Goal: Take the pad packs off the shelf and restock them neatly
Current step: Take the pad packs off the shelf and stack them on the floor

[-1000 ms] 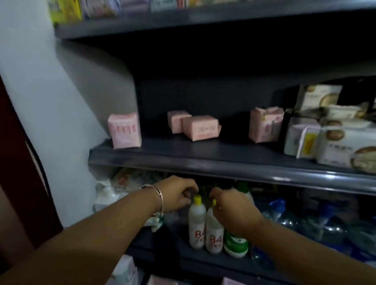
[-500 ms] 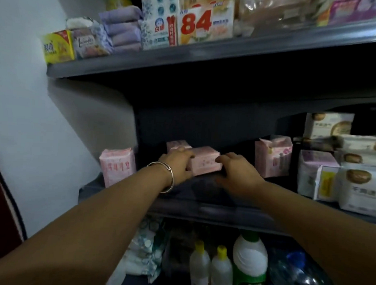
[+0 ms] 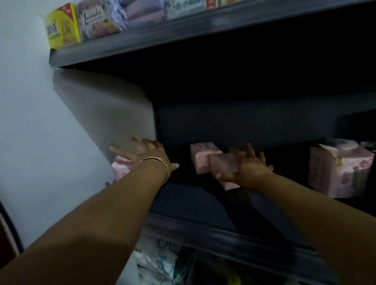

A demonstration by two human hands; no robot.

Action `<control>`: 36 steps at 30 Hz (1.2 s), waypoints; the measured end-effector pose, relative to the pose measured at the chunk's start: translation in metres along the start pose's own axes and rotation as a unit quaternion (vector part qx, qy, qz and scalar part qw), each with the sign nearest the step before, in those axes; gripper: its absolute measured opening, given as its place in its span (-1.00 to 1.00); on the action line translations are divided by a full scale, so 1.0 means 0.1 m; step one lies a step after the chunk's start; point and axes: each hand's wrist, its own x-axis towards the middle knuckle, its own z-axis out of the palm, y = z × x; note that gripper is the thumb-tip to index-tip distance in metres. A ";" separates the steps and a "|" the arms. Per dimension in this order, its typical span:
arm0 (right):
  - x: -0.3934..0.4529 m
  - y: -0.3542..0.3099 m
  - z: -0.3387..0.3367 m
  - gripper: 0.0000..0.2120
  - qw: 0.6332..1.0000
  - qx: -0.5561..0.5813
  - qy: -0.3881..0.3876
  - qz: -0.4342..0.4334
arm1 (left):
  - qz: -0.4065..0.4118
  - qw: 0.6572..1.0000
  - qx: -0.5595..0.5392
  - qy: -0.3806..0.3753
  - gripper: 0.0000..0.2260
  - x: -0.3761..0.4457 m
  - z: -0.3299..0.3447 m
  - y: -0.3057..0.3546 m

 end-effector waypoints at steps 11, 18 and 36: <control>-0.03 -0.33 0.16 -0.34 0.987 -0.093 0.123 -0.055 | 0.068 0.994 -0.082 0.019 -0.46 -0.05 0.00 0.06; 0.14 -0.29 0.11 -0.15 0.998 0.019 0.038 -0.044 | 0.062 0.984 -0.168 0.025 -0.36 0.01 -0.02 0.11; -0.17 -0.44 0.06 -0.28 0.995 -0.031 0.079 -0.048 | 0.026 0.945 -0.327 0.011 -0.43 -0.32 -0.20 0.17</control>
